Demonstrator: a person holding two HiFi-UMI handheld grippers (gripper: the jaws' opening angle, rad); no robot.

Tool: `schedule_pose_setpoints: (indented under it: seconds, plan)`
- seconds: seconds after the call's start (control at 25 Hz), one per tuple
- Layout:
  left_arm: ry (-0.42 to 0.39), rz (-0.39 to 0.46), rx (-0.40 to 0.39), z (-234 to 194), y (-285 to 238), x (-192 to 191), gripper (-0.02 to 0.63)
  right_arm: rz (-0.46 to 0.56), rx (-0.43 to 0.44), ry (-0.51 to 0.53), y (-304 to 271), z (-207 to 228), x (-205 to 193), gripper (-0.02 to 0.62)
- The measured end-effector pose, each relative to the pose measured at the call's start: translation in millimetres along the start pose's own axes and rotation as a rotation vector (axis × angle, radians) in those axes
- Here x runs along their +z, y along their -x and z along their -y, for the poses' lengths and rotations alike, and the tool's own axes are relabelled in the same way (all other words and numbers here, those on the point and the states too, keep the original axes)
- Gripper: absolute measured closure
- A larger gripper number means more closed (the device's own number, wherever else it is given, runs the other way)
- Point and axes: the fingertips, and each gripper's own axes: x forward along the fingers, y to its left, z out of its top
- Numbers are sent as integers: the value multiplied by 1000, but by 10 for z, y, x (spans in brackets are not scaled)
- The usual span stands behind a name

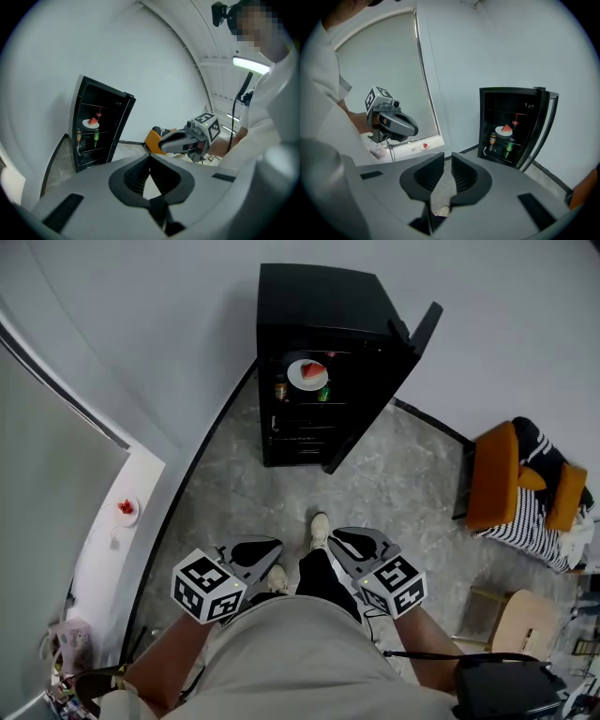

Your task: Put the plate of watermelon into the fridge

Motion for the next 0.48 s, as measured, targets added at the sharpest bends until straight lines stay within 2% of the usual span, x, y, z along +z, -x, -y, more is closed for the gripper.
schedule_pose_setpoints:
  seconds: [0.08,0.24,0.48]
  plan:
    - [-2,-3,-6,56,31,-32,594,5,1,4,37,-59,19,538]
    - [-63,-29,4,158,89,-123,594,13,-8,18,109,-155,34,540]
    - [-51,-19,-8,226,171,-162,594,12,-13,22,174,-252,19,546]
